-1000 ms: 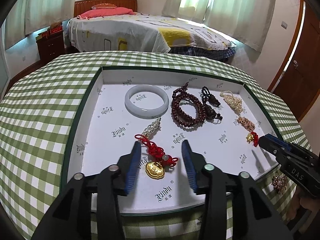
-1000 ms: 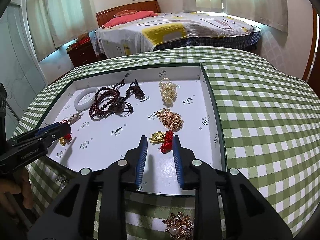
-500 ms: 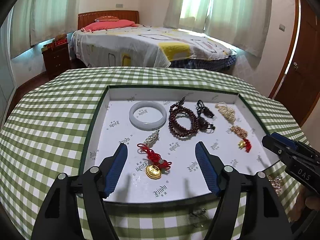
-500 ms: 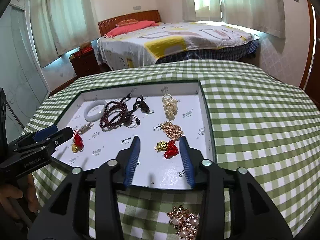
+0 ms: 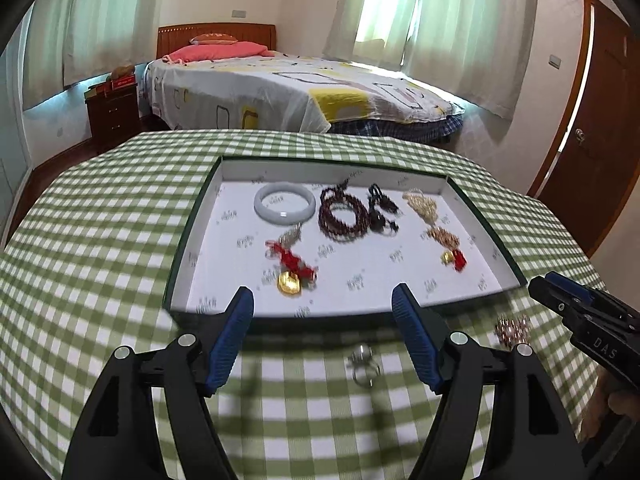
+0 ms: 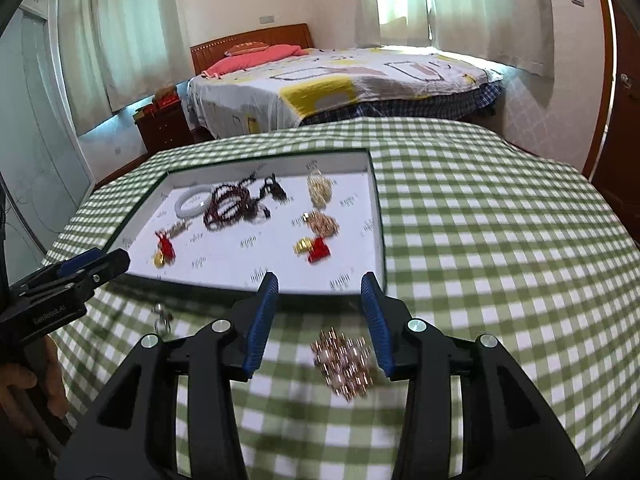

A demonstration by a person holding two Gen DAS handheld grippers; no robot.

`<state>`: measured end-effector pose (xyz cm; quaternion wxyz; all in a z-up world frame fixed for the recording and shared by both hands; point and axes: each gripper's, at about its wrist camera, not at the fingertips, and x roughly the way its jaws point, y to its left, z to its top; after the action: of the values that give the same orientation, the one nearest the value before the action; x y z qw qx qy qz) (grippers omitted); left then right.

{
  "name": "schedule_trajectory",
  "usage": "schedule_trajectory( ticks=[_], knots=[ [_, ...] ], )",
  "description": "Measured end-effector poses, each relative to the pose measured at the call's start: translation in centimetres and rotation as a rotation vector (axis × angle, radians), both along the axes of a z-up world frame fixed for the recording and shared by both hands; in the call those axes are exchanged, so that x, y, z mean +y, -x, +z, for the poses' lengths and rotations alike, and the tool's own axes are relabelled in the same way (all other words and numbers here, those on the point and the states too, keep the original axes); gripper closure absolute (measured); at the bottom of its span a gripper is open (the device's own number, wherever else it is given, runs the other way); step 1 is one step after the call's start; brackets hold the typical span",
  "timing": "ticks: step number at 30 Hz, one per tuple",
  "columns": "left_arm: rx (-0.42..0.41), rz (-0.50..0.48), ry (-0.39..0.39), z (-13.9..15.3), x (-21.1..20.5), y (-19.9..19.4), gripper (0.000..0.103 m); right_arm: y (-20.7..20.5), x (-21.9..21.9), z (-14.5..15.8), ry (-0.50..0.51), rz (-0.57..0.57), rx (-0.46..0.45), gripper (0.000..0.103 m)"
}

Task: Organize jewelry
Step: 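Withdraw both grippers toward the pearl brooch and pearl ring, then close the right gripper on the pearl flower brooch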

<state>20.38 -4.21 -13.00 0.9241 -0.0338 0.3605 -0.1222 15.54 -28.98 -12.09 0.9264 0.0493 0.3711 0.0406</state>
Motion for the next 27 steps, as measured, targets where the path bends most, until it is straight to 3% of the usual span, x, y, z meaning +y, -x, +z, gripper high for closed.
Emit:
schedule_trajectory(
  ticks=[9, 27],
  knots=[
    [0.040, -0.001, -0.018, -1.4, -0.4, 1.8, 0.034, 1.0, -0.8, -2.7, -0.005, -0.016, 0.075, 0.061],
    [0.068, 0.002, -0.025, -2.5, -0.7, 2.0, 0.034, -0.5, -0.2, -4.9, -0.006, -0.009, 0.114, 0.062]
  ],
)
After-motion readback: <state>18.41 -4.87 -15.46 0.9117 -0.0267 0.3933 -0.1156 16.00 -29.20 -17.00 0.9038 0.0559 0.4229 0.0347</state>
